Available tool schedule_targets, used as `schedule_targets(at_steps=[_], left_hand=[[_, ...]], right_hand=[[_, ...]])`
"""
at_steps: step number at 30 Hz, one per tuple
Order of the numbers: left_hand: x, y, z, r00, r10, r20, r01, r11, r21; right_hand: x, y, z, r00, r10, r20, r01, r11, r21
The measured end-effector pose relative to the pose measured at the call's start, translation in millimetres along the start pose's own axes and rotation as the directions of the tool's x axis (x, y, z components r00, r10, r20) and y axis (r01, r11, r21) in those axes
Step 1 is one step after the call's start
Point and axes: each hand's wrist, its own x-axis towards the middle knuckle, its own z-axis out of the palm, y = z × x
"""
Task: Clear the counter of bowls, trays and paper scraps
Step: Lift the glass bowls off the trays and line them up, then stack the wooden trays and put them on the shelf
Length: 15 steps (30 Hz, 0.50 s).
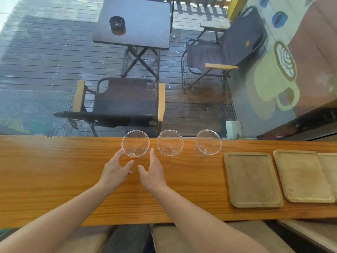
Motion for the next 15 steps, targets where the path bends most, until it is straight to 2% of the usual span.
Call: schedule_targets(at_steps=[2,4,7,11,15], left_hand=[[-5,2,-1,0.997,-0.072,-0.007,0.073,0.997,0.032],[-15,8,-1,0.992,-0.12,0.023,0.119,0.991,0.062],[-36,20,2,0.985,-0.134,0.111,0.117,0.983,0.144],[-63,45,22,0.968,-0.09,0.233,0.037,0.974,0.224],[-80,88,62,0.932,-0.02,0.362,-0.094,0.951,0.293]], right_hand=[[-5,0,-4,0.999,0.041,0.016,-0.041,0.999,0.0],[-12,1,-13,0.996,0.075,0.052,-0.071,0.995,-0.075],[-32,1,-38,0.989,0.116,0.096,-0.098,0.98,-0.175],[-64,7,-96,0.978,0.185,0.1,-0.149,0.946,-0.288],[-96,35,-173,0.972,0.236,-0.001,-0.226,0.93,-0.289]])
